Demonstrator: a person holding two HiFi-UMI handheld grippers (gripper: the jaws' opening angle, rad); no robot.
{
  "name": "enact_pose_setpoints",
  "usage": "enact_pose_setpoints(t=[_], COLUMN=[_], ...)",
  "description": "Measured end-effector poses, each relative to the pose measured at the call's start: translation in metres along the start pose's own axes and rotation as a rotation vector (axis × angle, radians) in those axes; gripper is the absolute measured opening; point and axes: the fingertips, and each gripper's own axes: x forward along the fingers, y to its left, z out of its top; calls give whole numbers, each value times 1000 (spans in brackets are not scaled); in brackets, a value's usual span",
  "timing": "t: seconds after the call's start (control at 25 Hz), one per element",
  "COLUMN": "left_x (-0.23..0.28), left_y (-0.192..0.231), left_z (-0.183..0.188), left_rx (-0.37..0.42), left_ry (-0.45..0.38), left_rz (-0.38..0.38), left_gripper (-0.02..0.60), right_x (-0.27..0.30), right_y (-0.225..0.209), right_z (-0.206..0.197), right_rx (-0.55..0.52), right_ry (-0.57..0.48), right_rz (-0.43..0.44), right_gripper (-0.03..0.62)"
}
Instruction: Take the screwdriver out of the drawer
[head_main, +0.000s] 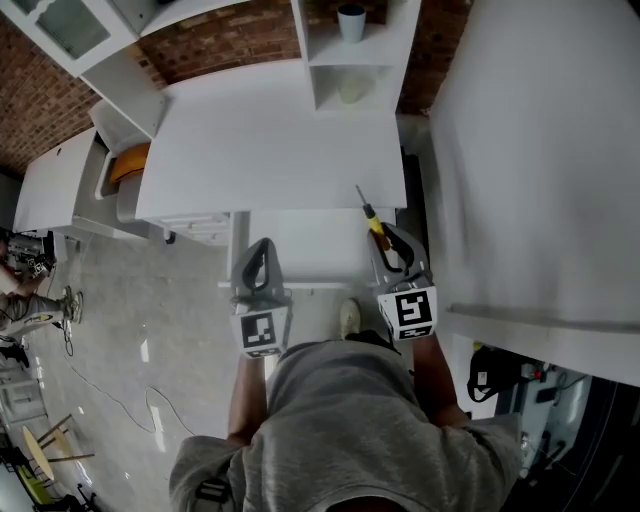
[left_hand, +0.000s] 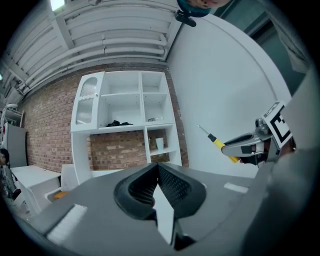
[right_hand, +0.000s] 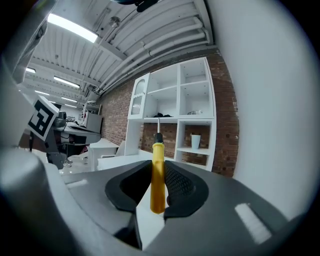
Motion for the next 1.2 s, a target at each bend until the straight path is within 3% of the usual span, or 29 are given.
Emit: enact_pose_setpoints(t=[0.52, 1.2], left_x=[-7, -10], left_y=[3, 4], left_z=[-6, -12], left_rx=[-10, -24], left_ry=[18, 11], left_rz=[5, 20], left_gripper=[12, 12], right_x=[-25, -22], right_y=[-16, -9], right_z=[-5, -1], right_rx=[28, 15], right_ry=[-10, -34], right_rz=[-83, -58], right_gripper=[83, 83])
